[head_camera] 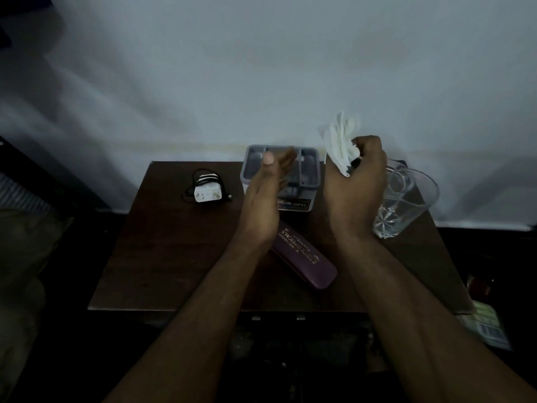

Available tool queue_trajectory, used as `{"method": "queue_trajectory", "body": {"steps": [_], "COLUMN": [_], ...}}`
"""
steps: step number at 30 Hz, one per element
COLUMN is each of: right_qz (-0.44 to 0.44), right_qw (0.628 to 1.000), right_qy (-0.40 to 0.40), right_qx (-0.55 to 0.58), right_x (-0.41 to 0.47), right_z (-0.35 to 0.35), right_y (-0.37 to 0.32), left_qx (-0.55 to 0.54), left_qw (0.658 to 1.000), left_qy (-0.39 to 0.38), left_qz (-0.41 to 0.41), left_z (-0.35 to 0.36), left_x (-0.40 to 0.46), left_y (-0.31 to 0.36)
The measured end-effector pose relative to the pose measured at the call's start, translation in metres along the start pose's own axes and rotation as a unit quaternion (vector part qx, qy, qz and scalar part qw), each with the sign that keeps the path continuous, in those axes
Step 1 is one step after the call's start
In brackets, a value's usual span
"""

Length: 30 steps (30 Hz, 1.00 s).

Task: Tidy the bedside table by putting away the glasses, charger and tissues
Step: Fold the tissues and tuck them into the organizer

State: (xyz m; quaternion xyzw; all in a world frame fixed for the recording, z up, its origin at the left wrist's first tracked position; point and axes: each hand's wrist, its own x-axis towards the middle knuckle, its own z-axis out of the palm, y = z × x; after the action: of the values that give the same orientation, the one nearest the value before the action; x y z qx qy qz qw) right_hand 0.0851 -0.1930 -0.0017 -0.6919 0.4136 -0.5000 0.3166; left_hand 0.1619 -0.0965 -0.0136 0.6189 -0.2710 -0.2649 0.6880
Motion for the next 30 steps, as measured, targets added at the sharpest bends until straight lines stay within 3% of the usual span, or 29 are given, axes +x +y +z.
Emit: {"method": "queue_trajectory", "body": {"steps": [4, 9, 15, 22, 30], "right_qz": [-0.022, -0.037, -0.013, -0.043, 0.006], "right_qw": [0.998, 0.994, 0.998, 0.995, 0.989], "right_qy": [-0.053, -0.105, -0.056, -0.069, -0.089], "right_qx": [-0.022, -0.017, 0.022, -0.063, -0.12], "right_x": [0.0, -0.008, -0.001, 0.0, -0.002], "right_z": [0.004, 0.008, 0.012, 0.01, 0.01], "right_y": [-0.002, -0.004, -0.005, 0.005, 0.006], "left_qx": [-0.07, -0.082, -0.072, -0.062, -0.013], "left_qw": [0.997, 0.996, 0.997, 0.998, 0.997], "left_qy": [-0.024, -0.034, -0.015, 0.003, -0.013], "left_qz": [-0.035, -0.006, 0.001, -0.027, -0.073], "left_z": [0.005, 0.018, 0.009, 0.013, 0.019], "left_x": [0.01, 0.009, 0.017, 0.017, 0.013], "left_y": [0.001, 0.003, 0.0, -0.001, -0.002]}}
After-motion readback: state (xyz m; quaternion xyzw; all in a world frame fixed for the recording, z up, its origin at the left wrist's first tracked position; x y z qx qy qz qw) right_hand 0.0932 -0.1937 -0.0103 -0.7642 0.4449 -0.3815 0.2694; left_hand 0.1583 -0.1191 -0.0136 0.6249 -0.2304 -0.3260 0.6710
